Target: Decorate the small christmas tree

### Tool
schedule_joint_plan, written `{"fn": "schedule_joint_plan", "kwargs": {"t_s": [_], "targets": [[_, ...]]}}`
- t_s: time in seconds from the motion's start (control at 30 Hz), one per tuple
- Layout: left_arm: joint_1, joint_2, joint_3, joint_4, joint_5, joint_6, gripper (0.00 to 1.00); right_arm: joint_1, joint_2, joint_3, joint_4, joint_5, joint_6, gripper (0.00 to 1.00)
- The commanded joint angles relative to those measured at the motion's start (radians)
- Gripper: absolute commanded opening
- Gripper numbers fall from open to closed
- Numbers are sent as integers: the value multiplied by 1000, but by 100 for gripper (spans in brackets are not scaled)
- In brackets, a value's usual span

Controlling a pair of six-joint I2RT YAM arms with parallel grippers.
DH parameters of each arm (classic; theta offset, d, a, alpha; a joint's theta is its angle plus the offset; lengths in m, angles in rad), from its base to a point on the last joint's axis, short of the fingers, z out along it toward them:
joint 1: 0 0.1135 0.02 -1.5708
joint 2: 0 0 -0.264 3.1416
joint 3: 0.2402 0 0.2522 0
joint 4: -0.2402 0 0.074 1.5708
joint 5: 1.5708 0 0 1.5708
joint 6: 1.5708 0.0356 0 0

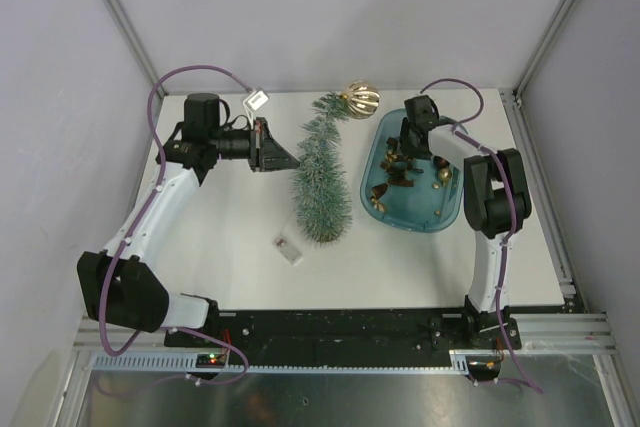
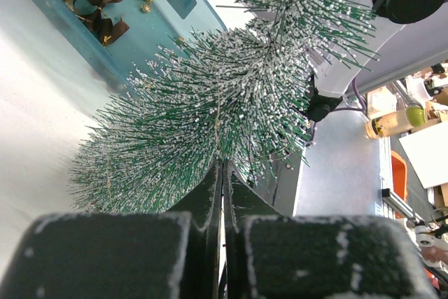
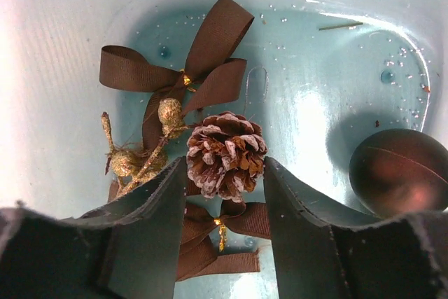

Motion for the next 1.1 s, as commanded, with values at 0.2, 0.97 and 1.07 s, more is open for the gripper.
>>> {"fn": "schedule_joint_plan", "kwargs": {"t_s": [0.2,0.97,1.07], "targets": [[14,-2,-17,4,12,4,0,-3,-136,-44,-27,17,9,23],[14,-58,-47,5,36,0,0,-4,-1113,-546,22,-784,116,23],[14,-63,-50,5,40,-2,0,26,-1200,-598,40,-908,124,25]]}}
